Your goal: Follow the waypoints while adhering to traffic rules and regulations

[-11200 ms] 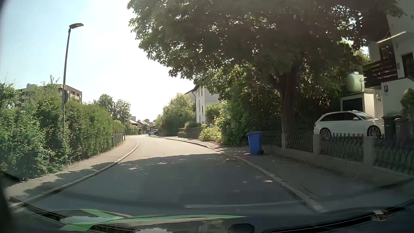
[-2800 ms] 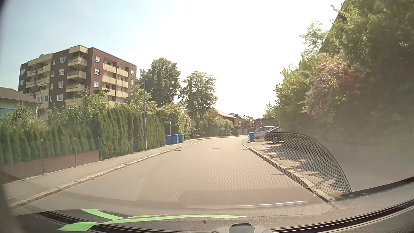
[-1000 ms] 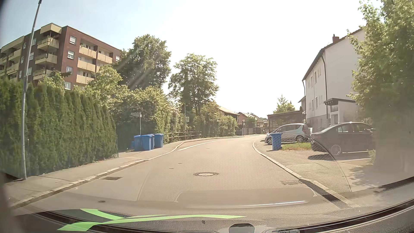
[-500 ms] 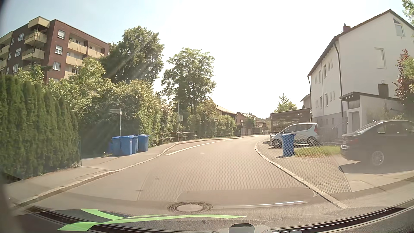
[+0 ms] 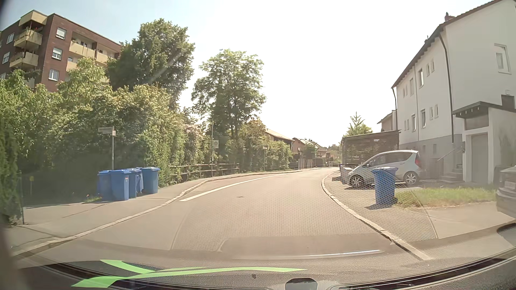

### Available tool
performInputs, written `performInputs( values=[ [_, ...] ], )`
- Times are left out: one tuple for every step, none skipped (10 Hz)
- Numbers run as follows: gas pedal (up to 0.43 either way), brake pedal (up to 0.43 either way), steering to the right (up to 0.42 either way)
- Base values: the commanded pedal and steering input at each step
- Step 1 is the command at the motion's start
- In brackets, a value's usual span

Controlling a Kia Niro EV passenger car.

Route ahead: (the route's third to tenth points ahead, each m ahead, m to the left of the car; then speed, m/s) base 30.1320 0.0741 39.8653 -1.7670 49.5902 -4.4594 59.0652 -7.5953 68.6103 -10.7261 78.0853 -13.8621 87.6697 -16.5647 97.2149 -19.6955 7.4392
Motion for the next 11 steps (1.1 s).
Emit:
performInputs(
  values=[
    [0.079, 0.000, 0.011],
    [0.079, 0.000, 0.014],
    [0.079, 0.000, 0.015],
    [0.079, 0.000, 0.015],
    [0.079, 0.000, 0.015],
    [0.079, 0.000, 0.011],
    [0.067, 0.000, 0.009],
    [0.067, 0.000, 0.009],
    [0.067, 0.000, 0.009],
    [0.067, 0.000, 0.009],
    [0.067, 0.000, 0.011]
  ],
)
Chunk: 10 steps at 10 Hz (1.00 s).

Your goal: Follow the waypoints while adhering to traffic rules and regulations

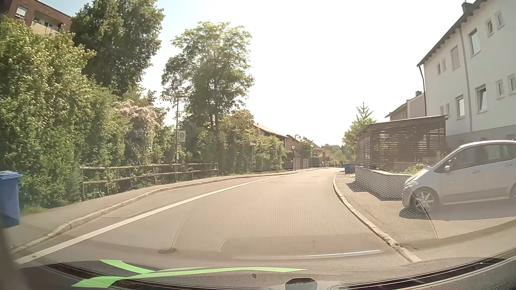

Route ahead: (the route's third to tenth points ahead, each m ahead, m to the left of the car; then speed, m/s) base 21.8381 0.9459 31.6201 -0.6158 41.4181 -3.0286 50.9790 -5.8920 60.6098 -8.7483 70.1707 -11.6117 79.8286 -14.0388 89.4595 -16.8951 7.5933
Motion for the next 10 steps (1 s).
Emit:
performInputs(
  values=[
    [0.067, 0.000, 0.014],
    [0.067, 0.000, 0.017],
    [0.067, 0.000, 0.022],
    [0.067, 0.000, 0.026],
    [0.067, 0.000, 0.030],
    [0.067, 0.000, 0.033],
    [0.067, 0.000, 0.033],
    [0.067, 0.000, 0.033],
    [0.067, 0.000, 0.033],
    [0.067, 0.000, 0.033]
  ],
)
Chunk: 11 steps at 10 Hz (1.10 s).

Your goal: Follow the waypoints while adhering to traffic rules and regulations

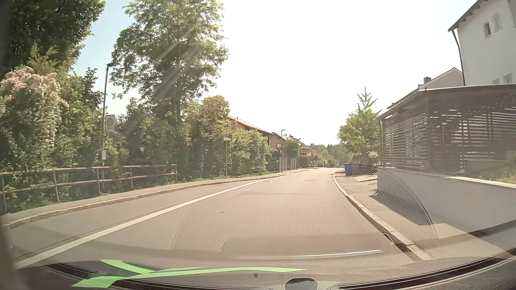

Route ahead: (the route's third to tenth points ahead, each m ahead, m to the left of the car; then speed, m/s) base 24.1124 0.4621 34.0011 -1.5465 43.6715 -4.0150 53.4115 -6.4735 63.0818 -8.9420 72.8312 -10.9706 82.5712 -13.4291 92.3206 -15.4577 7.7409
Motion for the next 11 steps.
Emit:
performInputs(
  values=[
    [0.067, 0.000, 0.033],
    [0.067, 0.000, 0.033],
    [0.067, 0.000, 0.034],
    [0.067, 0.000, 0.034],
    [0.067, 0.000, 0.034],
    [0.059, 0.000, 0.034],
    [0.047, 0.000, 0.034],
    [0.039, 0.000, 0.036],
    [0.020, 0.000, 0.038],
    [0.008, 0.000, 0.038],
    [0.000, 0.000, 0.038]
  ],
)
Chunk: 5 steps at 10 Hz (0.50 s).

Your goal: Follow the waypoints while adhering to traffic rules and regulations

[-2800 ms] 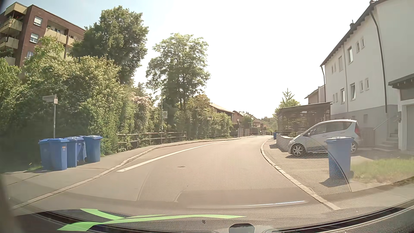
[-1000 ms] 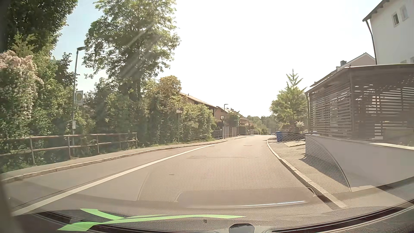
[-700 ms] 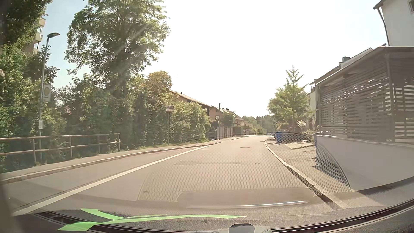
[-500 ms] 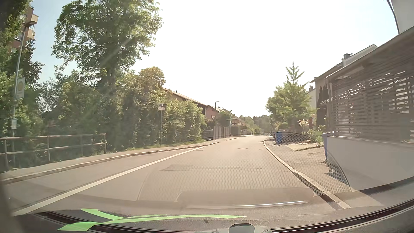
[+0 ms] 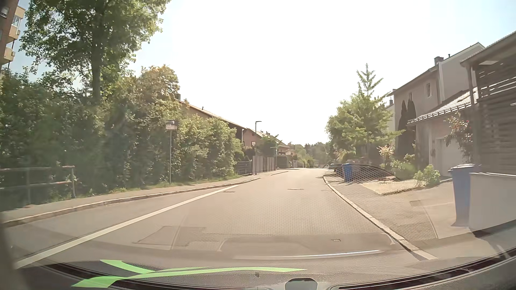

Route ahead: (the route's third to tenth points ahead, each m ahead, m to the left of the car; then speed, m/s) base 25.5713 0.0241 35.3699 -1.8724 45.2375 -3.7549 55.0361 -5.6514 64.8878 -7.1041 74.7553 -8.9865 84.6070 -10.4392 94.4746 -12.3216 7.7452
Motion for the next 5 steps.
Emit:
performInputs(
  values=[
    [0.000, 0.000, 0.038],
    [0.000, 0.000, 0.038],
    [0.000, 0.000, 0.037],
    [0.000, 0.000, 0.037],
    [0.000, 0.000, 0.036]
  ],
)
